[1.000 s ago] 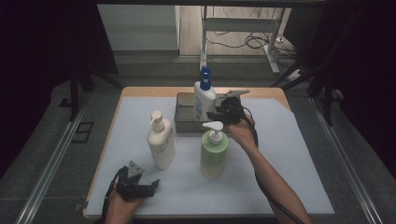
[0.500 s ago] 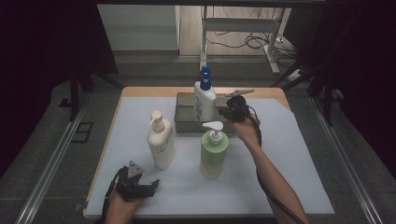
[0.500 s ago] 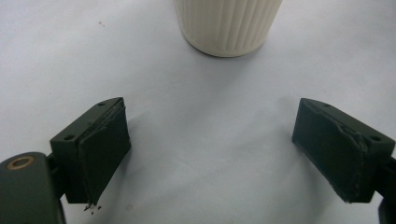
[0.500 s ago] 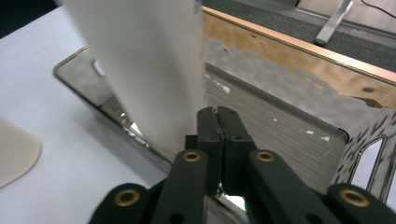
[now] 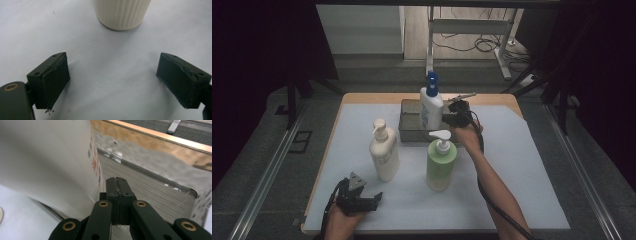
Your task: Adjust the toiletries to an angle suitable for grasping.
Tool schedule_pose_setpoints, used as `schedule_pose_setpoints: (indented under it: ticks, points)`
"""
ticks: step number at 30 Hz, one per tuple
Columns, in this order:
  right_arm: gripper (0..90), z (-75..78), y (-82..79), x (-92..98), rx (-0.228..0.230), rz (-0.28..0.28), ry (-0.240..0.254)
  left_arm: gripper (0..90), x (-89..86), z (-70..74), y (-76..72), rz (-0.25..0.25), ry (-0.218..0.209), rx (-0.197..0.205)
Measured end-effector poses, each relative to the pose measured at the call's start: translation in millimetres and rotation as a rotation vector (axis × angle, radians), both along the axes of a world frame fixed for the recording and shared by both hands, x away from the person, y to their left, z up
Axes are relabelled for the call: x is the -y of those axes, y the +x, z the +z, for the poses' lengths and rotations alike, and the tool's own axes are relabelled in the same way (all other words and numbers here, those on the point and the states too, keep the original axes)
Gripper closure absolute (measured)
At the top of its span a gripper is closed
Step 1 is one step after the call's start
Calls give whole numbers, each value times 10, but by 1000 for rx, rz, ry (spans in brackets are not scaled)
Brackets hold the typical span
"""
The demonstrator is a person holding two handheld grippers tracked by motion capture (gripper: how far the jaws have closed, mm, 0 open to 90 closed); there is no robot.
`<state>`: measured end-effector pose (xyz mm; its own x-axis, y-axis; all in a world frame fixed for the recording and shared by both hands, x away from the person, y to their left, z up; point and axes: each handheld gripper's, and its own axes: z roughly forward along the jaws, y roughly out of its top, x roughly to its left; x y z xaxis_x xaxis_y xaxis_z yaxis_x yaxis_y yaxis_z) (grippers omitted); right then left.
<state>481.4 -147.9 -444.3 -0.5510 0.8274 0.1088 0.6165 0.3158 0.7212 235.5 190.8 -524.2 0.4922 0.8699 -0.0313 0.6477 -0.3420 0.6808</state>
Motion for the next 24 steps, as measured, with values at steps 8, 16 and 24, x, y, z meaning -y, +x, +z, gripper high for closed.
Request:
schedule_pose_setpoints:
  ticks: [8, 16, 24]
  points:
    - [892, -24, 52, -41, -43, -15, 9, 107, -1, 0, 1, 0, 0, 0]
    - [888, -65, 41, -113, -53, 3, -2, 107, 0, 0, 0, 0, -2, 0]
    - [887, -110, 41, -171, -57, 31, -16, 107, 1, 0, 0, 0, -1, 0]
